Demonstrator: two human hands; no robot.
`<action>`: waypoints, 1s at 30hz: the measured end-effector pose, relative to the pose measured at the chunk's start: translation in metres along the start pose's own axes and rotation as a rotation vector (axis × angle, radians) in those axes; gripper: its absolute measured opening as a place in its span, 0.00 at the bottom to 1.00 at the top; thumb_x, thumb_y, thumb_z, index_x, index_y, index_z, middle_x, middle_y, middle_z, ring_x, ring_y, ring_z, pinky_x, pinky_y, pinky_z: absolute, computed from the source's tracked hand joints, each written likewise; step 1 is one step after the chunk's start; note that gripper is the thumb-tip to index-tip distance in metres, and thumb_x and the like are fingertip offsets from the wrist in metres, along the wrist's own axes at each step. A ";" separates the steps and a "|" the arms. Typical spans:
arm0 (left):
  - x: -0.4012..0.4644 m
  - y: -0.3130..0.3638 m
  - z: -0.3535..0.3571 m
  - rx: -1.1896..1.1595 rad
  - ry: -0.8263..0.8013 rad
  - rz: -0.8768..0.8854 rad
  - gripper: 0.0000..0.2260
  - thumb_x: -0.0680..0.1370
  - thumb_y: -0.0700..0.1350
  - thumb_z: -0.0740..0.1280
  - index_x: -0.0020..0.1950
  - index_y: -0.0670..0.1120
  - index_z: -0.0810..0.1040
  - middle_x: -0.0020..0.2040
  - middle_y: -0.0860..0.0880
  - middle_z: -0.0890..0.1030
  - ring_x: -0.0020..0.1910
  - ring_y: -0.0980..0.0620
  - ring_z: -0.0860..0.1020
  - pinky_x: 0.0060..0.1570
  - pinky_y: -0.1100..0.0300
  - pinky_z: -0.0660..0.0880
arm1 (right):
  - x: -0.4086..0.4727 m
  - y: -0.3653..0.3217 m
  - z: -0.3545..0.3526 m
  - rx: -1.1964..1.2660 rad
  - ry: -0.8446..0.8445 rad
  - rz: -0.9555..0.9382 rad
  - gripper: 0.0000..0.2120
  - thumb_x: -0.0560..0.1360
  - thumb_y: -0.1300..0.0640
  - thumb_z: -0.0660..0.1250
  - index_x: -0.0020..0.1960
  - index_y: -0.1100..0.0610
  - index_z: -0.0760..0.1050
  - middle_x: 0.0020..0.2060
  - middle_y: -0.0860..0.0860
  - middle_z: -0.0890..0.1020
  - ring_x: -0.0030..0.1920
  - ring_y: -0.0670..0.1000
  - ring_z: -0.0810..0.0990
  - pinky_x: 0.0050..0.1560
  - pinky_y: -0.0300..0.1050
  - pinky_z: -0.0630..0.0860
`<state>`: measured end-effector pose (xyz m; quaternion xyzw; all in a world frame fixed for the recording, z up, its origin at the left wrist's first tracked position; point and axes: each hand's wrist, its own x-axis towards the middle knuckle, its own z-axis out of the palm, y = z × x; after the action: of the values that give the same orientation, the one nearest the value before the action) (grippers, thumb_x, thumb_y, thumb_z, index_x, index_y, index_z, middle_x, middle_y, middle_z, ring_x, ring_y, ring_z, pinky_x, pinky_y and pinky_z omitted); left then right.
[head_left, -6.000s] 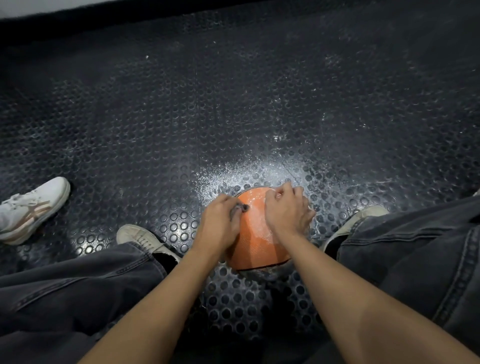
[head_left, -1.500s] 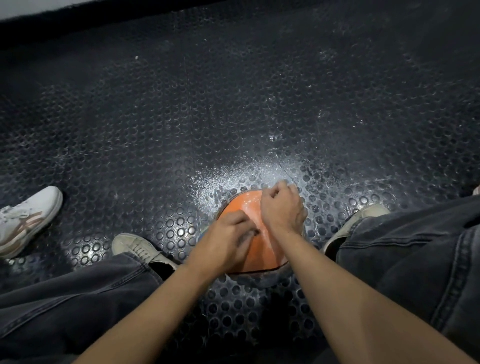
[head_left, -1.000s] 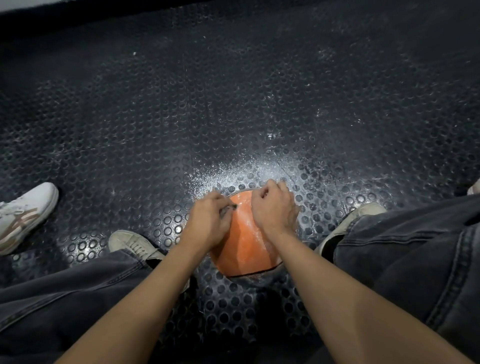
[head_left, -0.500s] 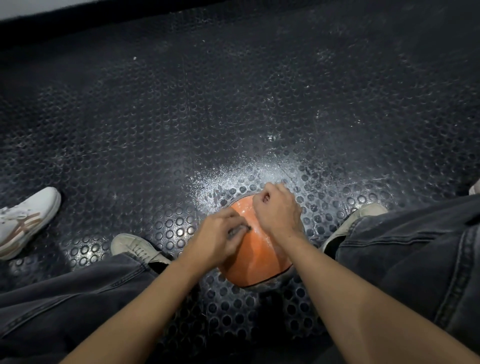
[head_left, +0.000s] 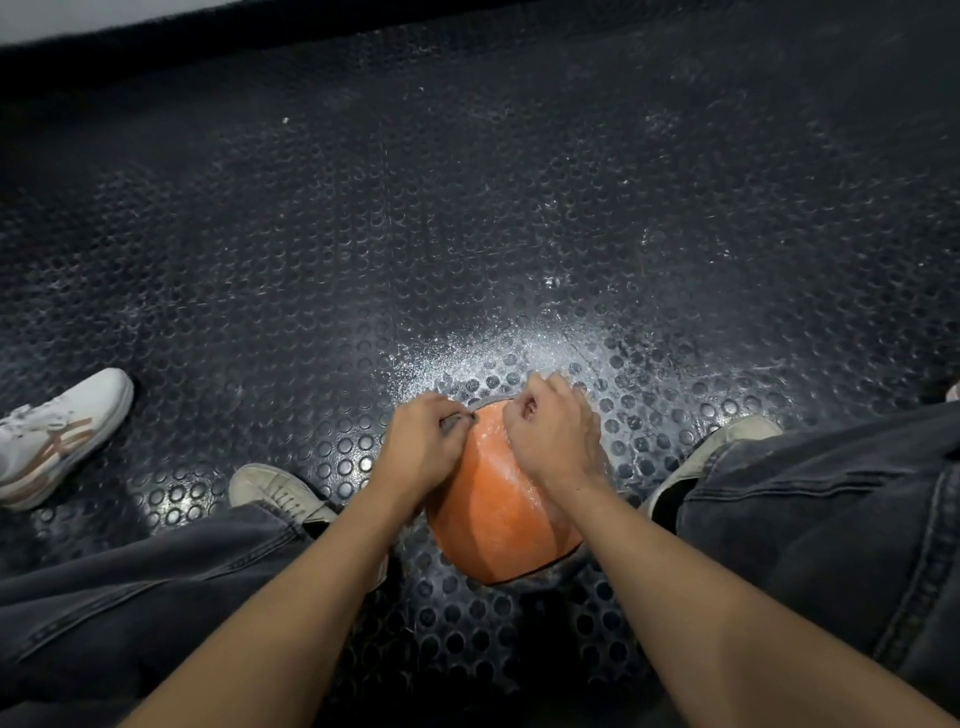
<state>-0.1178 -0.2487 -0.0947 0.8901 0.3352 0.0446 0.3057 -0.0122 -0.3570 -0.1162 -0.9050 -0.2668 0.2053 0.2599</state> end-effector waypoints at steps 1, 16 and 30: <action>-0.003 0.000 -0.002 0.003 -0.017 0.023 0.07 0.77 0.41 0.68 0.53 0.44 0.84 0.48 0.49 0.81 0.45 0.54 0.76 0.49 0.64 0.71 | 0.000 0.000 0.001 -0.014 0.007 0.008 0.07 0.80 0.50 0.59 0.44 0.49 0.69 0.45 0.46 0.73 0.48 0.49 0.72 0.58 0.53 0.72; -0.019 -0.003 -0.003 -0.050 -0.075 0.073 0.07 0.77 0.42 0.69 0.54 0.47 0.83 0.47 0.53 0.80 0.44 0.59 0.76 0.46 0.70 0.69 | 0.001 0.005 0.002 0.051 0.047 0.262 0.14 0.82 0.48 0.55 0.39 0.50 0.69 0.45 0.47 0.75 0.51 0.52 0.74 0.61 0.56 0.65; -0.025 -0.012 -0.011 -0.070 -0.167 0.036 0.07 0.76 0.42 0.70 0.52 0.47 0.84 0.47 0.52 0.81 0.45 0.56 0.78 0.45 0.68 0.70 | 0.002 0.004 -0.001 -0.007 -0.019 0.156 0.13 0.82 0.48 0.55 0.43 0.50 0.72 0.46 0.46 0.74 0.50 0.50 0.72 0.60 0.54 0.65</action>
<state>-0.1468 -0.2514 -0.0900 0.8855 0.2906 -0.0127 0.3625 -0.0085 -0.3594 -0.1184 -0.9220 -0.1987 0.2326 0.2373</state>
